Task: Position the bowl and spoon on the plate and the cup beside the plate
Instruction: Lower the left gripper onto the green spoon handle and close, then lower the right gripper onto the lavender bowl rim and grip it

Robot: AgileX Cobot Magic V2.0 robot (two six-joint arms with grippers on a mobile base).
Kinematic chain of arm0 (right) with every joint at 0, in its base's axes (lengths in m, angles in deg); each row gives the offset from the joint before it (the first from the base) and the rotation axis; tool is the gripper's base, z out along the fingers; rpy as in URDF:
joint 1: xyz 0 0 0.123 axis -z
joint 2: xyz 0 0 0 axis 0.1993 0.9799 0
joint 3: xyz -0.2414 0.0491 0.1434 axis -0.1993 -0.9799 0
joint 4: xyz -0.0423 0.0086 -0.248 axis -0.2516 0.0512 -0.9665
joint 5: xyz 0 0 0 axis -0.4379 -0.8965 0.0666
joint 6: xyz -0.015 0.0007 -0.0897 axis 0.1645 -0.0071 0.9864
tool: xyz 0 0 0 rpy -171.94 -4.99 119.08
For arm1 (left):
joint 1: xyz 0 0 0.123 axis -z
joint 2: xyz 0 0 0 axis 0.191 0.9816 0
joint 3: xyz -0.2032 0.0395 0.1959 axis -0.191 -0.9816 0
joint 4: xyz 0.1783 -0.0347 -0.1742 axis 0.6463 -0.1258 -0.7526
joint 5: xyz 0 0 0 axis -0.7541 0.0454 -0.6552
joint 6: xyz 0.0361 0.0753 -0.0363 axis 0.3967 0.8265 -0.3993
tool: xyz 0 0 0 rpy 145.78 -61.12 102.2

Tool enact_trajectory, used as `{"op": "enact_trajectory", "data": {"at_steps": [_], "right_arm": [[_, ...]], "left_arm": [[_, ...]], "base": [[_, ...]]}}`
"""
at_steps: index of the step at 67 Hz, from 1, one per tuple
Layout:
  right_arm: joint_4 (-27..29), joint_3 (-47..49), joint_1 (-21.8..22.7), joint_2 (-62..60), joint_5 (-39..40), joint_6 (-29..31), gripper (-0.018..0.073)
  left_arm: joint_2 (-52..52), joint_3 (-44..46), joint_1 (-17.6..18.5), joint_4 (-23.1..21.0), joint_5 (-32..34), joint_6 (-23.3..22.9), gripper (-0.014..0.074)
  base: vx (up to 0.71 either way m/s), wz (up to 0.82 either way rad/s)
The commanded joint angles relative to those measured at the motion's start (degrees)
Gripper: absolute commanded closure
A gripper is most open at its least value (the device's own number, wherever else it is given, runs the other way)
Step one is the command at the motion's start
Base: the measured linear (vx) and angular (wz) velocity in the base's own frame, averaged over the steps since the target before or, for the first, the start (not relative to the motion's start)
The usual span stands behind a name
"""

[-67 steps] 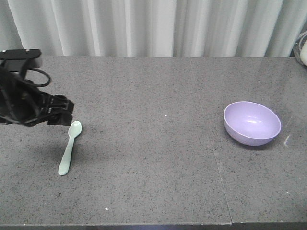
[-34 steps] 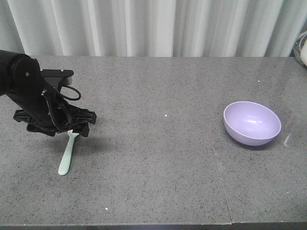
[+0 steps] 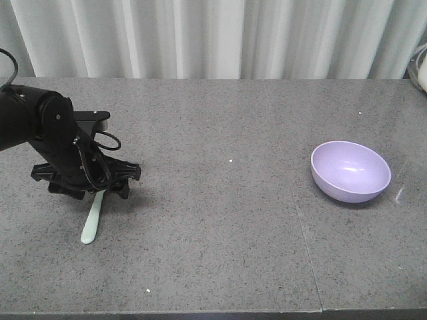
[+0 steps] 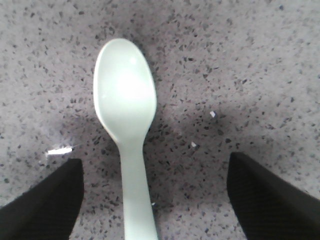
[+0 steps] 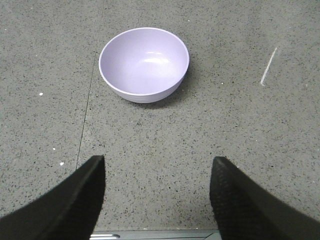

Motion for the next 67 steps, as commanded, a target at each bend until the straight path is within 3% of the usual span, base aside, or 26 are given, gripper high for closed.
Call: {"op": "enact_trajectory", "data": {"at_steps": [1, 23, 32, 40, 60, 67], "right_arm": [[-0.23, 1.85, 0.12, 0.43, 3.46, 0.4, 0.0105], [-0.35, 1.85, 0.12, 0.43, 3.46, 0.4, 0.0105], [-0.35, 1.85, 0.12, 0.43, 3.46, 0.4, 0.0105], [-0.41, 1.85, 0.12, 0.43, 3.46, 0.4, 0.0105], [-0.41, 1.85, 0.12, 0.43, 3.46, 0.4, 0.0105], [-0.41, 1.85, 0.12, 0.43, 3.46, 0.4, 0.0105]], "left_arm": [[-1.79, 1.85, 0.25, -0.08, 1.81, -0.64, 0.0042], [0.0, 1.78, 0.25, -0.27, 1.49, -1.81, 0.0043], [0.0, 1.78, 0.25, -0.27, 1.38, -2.07, 0.0092], [0.0, 1.78, 0.25, -0.27, 0.79, -2.24, 0.0195], [0.0, 1.78, 0.25, -0.27, 0.69, -2.29, 0.06], [-0.26, 1.78, 0.25, -0.27, 0.68, -2.24, 0.0605]], "base": [[0.0, 0.0], [0.0, 0.0], [0.0, 0.0], [0.0, 0.0], [0.0, 0.0], [0.0, 0.0]]}}
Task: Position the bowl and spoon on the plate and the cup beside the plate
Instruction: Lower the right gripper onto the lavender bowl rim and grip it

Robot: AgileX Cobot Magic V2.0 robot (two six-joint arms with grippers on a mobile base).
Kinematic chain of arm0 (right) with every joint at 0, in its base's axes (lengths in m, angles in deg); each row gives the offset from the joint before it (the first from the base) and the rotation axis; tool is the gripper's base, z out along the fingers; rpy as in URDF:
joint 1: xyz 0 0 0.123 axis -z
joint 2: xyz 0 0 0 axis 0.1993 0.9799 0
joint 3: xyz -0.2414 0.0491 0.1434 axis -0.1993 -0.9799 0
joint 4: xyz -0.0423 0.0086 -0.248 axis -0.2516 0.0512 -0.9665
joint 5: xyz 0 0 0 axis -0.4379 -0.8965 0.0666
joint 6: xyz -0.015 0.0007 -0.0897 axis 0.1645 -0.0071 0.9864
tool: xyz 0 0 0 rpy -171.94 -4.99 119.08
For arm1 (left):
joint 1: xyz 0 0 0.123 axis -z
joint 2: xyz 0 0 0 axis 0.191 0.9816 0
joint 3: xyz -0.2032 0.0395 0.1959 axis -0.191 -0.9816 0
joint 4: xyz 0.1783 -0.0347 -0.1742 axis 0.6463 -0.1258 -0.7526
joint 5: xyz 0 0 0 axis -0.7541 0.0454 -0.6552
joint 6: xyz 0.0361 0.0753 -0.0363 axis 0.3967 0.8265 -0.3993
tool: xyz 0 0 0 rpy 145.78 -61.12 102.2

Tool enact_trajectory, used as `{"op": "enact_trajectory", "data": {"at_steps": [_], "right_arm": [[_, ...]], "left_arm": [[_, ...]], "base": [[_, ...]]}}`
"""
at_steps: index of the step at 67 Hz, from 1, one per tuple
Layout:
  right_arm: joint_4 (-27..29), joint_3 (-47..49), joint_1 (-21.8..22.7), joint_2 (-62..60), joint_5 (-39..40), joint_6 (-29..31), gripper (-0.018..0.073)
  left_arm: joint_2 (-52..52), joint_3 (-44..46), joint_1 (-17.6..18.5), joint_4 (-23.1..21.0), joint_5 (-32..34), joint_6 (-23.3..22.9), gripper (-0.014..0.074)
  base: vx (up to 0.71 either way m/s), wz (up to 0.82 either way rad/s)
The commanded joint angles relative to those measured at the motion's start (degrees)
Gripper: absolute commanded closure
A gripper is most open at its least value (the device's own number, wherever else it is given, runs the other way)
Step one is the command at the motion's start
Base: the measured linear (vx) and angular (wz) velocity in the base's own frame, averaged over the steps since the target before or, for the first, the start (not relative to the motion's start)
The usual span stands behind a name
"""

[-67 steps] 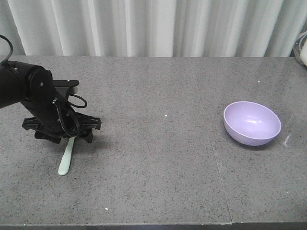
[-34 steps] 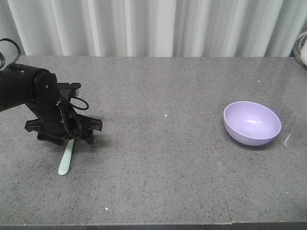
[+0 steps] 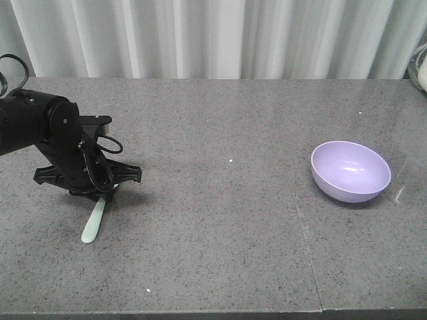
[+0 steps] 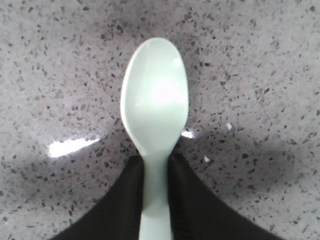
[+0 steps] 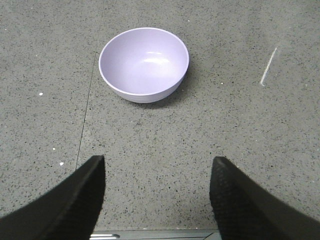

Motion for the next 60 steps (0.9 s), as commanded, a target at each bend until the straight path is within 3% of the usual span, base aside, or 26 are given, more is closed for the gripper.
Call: {"op": "enact_trajectory", "data": {"at_steps": [1, 25, 60], "right_arm": [[-0.41, 1.85, 0.12, 0.43, 3.46, 0.4, 0.0105], [-0.41, 1.85, 0.12, 0.43, 3.46, 0.4, 0.0105], [-0.41, 1.85, 0.12, 0.43, 3.46, 0.4, 0.0105]], "left_arm": [[-2.55, 1.21, 0.25, -0.82, 0.21, -0.75, 0.0605], [-15.91, 1.21, 0.25, 0.39, -1.2, -0.58, 0.0603], [-40.84, 1.21, 0.25, 2.82, -9.49, -0.58, 0.0603]], "base": [[0.0, 0.0], [0.0, 0.0], [0.0, 0.0]]}}
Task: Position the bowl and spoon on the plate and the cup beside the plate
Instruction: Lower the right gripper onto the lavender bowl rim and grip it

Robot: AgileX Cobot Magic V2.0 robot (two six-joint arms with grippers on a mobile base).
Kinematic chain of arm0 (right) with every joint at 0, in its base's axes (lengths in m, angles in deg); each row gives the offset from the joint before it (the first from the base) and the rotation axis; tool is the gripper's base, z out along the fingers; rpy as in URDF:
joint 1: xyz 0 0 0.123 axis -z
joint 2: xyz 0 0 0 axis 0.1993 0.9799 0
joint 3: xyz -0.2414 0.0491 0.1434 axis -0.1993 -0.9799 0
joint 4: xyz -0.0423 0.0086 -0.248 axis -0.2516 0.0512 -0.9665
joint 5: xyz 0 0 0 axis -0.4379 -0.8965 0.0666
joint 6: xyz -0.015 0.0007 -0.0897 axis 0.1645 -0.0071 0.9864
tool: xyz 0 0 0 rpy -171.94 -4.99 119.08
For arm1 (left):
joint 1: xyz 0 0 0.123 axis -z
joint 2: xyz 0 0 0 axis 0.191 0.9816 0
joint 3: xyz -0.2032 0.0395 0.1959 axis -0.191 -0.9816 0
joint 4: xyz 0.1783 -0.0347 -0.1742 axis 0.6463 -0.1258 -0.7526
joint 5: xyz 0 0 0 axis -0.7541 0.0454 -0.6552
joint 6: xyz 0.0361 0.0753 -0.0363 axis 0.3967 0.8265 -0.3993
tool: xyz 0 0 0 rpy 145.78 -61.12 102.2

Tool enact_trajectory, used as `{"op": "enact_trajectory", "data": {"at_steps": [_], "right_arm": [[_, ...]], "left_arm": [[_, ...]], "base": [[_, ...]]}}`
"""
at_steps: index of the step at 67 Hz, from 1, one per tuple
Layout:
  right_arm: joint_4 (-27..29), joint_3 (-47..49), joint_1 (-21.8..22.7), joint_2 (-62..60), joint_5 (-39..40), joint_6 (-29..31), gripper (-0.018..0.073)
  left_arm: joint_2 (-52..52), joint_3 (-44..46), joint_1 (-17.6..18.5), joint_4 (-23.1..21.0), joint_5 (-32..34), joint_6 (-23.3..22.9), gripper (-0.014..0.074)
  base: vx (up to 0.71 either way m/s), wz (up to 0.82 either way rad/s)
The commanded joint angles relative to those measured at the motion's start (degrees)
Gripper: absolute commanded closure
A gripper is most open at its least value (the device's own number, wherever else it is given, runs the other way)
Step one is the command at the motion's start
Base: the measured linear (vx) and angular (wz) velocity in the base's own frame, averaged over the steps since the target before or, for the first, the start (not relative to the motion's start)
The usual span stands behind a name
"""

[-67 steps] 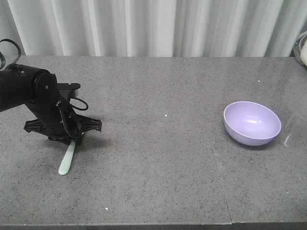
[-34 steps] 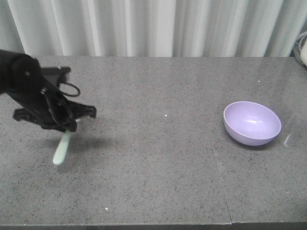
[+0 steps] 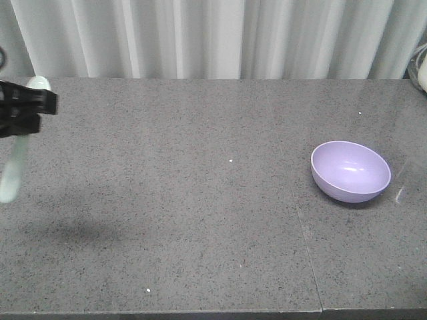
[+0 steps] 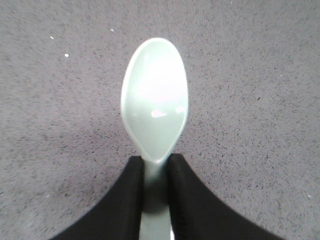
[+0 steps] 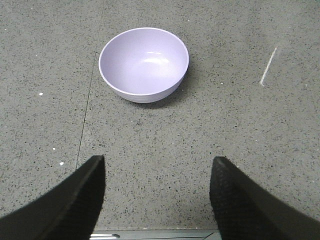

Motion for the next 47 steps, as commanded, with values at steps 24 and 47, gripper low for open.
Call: {"op": "enact_trajectory", "data": {"at_steps": [24, 47], "right_arm": [[-0.28, 1.85, 0.12, 0.43, 3.4, 0.4, 0.0105], [-0.55, 1.9, 0.12, 2.17, 4.43, -0.83, 0.0105]], "left_arm": [[-10.17, 1.28, 0.25, 0.71, -0.45, -0.53, 0.0603], [-10.0, 1.28, 0.25, 0.65, -0.9, -0.53, 0.0603]], "base": [[0.0, 0.0], [0.0, 0.0]]}}
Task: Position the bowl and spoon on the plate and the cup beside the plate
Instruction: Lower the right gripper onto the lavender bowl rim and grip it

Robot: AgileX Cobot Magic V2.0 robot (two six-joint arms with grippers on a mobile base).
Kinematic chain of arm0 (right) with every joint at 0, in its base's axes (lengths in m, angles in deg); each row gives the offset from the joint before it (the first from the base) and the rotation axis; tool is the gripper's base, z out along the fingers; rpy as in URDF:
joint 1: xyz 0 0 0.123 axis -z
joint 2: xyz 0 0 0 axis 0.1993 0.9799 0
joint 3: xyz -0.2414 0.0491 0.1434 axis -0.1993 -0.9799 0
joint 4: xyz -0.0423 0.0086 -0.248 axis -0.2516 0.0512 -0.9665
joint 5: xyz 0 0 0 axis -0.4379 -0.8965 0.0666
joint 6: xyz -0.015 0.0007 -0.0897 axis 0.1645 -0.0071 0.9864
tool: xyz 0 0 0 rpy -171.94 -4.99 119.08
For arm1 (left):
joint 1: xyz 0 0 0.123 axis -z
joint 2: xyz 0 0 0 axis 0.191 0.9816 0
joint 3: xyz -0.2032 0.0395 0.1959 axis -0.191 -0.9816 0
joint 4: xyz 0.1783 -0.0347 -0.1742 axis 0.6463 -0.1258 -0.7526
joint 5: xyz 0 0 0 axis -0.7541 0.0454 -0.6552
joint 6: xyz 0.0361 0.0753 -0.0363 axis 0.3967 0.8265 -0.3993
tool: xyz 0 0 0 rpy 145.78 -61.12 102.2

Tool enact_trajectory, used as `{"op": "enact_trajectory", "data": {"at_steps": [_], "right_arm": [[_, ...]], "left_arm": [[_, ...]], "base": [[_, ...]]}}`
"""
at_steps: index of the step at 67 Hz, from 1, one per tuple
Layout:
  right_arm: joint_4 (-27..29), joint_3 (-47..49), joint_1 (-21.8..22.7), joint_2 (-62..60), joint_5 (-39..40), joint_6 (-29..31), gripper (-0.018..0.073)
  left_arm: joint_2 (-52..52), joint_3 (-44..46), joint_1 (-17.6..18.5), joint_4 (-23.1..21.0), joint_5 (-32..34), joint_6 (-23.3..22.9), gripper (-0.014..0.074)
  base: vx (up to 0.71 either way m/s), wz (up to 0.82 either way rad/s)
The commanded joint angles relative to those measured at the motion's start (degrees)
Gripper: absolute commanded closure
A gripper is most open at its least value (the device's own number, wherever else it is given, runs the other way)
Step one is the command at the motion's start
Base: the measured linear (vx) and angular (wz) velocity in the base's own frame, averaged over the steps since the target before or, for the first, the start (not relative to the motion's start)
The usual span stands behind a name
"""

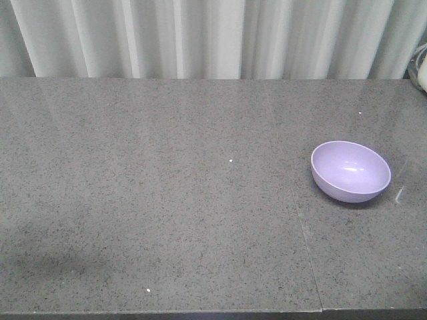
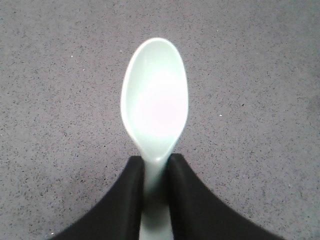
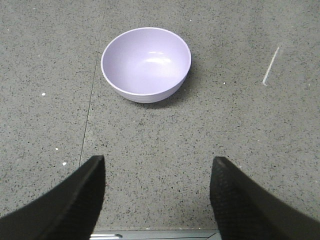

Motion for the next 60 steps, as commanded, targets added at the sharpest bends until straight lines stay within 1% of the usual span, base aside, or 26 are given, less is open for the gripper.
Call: {"op": "enact_trajectory", "data": {"at_steps": [1, 9, 18, 22, 31, 41, 54, 60], "right_arm": [[-1.17, 1.88, 0.12, 2.07, 4.3, -0.84, 0.0105], [-1.38, 1.88, 0.12, 5.86, 5.35, -1.23, 0.0105], [-1.62, 2.28, 0.12, 11.73, 9.58, -2.3, 0.0105], [-2.46, 3.49, 0.12, 14.66, 10.93, -2.92, 0.0105], [-4.44, 8.15, 0.5, 21.1, 10.93, -3.36, 0.0105], [-4.65, 11.89, 2.65, 27.93, 11.18, -2.54, 0.0105], [-4.73, 13.77, 6.35, 35.69, 14.35, -0.88, 0.0105], [-4.54, 14.48, 6.5, 38.64, 16.46, -0.04, 0.0105]], "left_arm": [[-0.56, 1.28, 0.25, 0.15, 3.12, -0.53, 0.0603], [-0.56, 1.28, 0.25, 0.1, 3.08, -0.53, 0.0603], [-0.56, 1.28, 0.25, 0.1, 2.95, -0.53, 0.0603], [-0.56, 1.28, 0.25, 0.04, 2.77, -0.53, 0.0603], [-0.56, 1.28, 0.25, 0.04, 2.71, -0.53, 0.0603], [-0.56, 1.28, 0.25, 0.04, 2.71, -0.53, 0.0603], [-0.56, 1.28, 0.25, 0.04, 2.71, -0.53, 0.0603], [-0.56, 1.28, 0.25, 0.04, 2.71, -0.53, 0.0603]], "base": [[0.0, 0.0], [0.0, 0.0], [0.0, 0.0], [0.0, 0.0], [0.0, 0.0], [0.0, 0.0], [0.0, 0.0], [0.0, 0.0]]}}
